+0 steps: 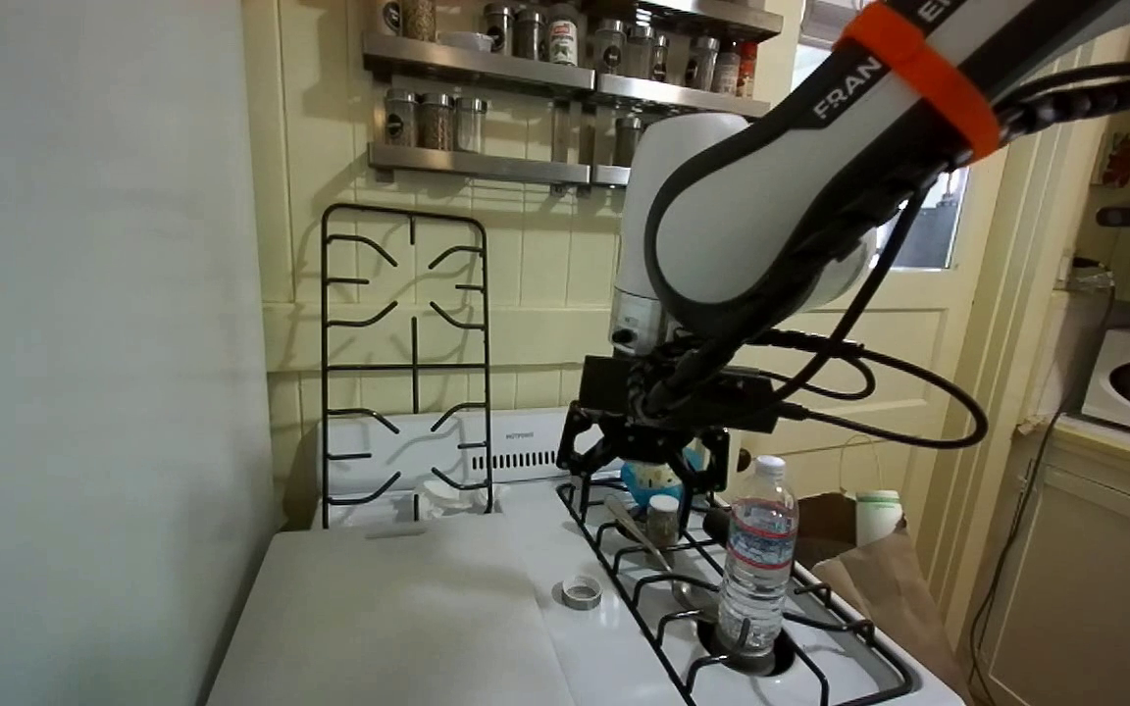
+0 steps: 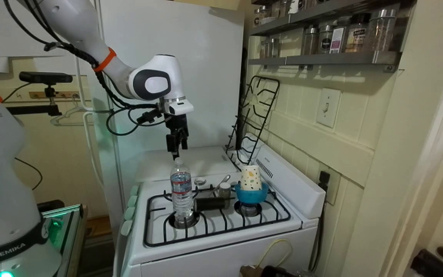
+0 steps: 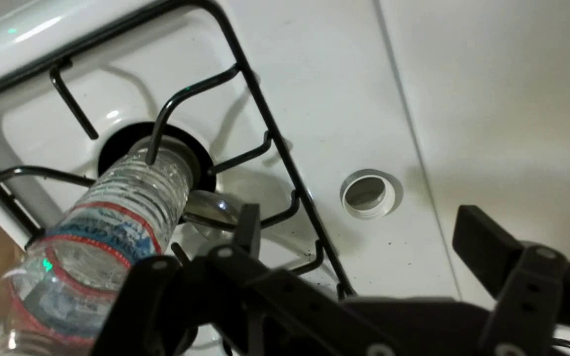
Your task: Put the grey tape in the blue bowl.
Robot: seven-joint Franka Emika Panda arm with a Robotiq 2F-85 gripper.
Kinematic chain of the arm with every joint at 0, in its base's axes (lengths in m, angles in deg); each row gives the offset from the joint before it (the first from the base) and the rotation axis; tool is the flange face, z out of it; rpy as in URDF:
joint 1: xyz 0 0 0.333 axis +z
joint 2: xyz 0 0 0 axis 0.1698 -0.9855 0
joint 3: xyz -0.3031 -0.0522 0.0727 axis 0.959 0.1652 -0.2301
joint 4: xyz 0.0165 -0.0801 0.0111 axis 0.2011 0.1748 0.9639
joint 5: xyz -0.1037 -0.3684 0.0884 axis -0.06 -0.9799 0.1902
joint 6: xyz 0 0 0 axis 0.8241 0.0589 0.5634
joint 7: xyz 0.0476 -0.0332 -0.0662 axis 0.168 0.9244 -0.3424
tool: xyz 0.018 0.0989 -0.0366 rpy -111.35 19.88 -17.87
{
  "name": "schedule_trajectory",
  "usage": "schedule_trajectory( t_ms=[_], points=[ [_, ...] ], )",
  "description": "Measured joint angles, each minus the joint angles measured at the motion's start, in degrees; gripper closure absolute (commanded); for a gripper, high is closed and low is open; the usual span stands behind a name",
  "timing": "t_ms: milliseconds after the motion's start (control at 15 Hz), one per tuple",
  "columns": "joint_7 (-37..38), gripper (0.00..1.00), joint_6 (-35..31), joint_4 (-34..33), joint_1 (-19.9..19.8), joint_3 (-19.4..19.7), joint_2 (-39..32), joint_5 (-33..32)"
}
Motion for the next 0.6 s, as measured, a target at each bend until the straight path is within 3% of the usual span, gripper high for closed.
schedule_trajectory(
  t_ms=[600],
  points=[
    [15.6,0.00,-1.2,-5.9,1.6,5.3,-14.8,2.9]
  ],
)
